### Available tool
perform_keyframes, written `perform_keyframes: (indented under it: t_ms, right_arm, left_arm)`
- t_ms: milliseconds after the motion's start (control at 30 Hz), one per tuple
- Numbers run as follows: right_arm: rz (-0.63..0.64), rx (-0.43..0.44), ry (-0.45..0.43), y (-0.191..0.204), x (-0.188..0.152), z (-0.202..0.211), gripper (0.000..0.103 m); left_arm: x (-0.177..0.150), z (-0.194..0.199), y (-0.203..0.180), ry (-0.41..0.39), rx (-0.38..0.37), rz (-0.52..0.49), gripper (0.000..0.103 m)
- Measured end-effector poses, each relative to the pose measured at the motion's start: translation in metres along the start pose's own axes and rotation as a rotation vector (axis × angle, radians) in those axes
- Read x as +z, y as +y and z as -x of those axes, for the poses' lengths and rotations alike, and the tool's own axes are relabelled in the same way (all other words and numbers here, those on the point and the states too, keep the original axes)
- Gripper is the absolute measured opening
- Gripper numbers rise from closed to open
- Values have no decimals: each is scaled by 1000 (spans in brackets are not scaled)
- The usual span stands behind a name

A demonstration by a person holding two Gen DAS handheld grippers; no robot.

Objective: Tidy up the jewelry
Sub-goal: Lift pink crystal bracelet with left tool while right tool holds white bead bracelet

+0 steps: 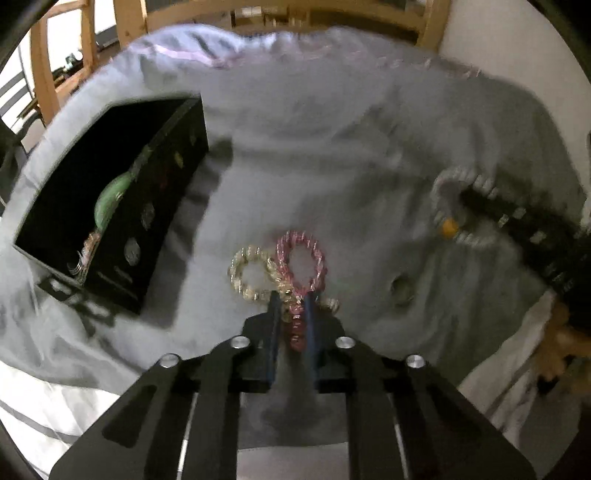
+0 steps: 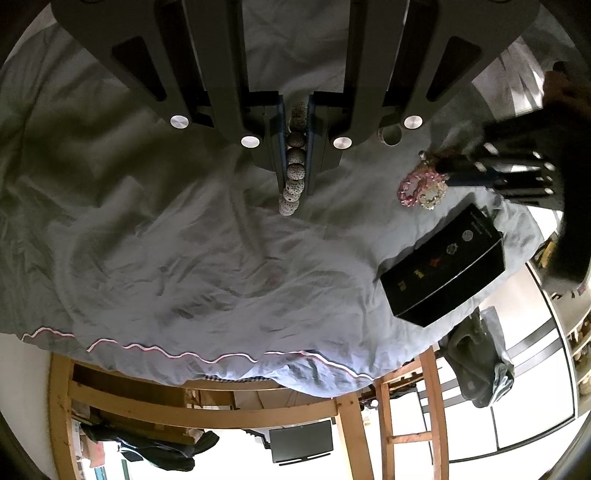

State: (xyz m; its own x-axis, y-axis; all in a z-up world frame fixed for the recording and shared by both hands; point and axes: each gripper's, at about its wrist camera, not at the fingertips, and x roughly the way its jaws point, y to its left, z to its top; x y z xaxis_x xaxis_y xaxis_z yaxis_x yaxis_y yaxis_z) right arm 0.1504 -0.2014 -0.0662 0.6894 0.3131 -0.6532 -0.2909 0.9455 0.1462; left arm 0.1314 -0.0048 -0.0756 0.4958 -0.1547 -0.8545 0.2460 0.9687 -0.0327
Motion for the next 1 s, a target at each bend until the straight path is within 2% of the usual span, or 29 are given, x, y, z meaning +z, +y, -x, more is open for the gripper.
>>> perform_keyframes:
  t_ms: [233,300,367,400,433,467,500,567,600,667,700,767,867,1000]
  right_arm:
    - [0,-1,-3,-1,0,0,9]
    - [0,0,-4,-1,0,0,9]
    - [1,0,-2,-1,0,0,9]
    - [2,-1,-1,-1,0,0,9]
    - [2,-1,-1,-1,0,1,9]
    - [2,-1,1,-1,0,1,9]
    - [2,-1,2,-1,0,1,9]
    - [1,-2,1,-1,0,1,9]
    - [2,-1,1,-1,0,1,9]
    - [2,-2,1,-1,0,1,9]
    - [1,-1,1,-1,0,1,9]
    - [1,-1,-1,-1,1,1,9]
    - [-1,-1,-8,-1,1,3,9]
    - [-10,8,-28,0,4,9,9]
  left_arm:
    - [6,33,5,-134,-42,25,7]
    - [7,35,4,-135,-58,31,7]
    - [9,27,0,-92,-66,24,7]
    - [7,20,-4,-60,-30,12,14]
    - [6,14,-6,-29,-14,-2,26]
    - [2,7,-9,6,-4,-21,67]
    - [0,2,-13,25,15,-39,89]
    - [-6,-7,-22,51,60,-90,83]
    - [-8,-11,-25,71,48,-104,59]
    - [-9,-16,-21,104,22,-79,22]
    - [-8,-15,-16,98,8,-59,15]
    - [-5,-6,-11,58,0,-37,8]
    - [1,14,-7,-28,-12,-16,8]
    - [4,33,-6,-95,-31,-5,8]
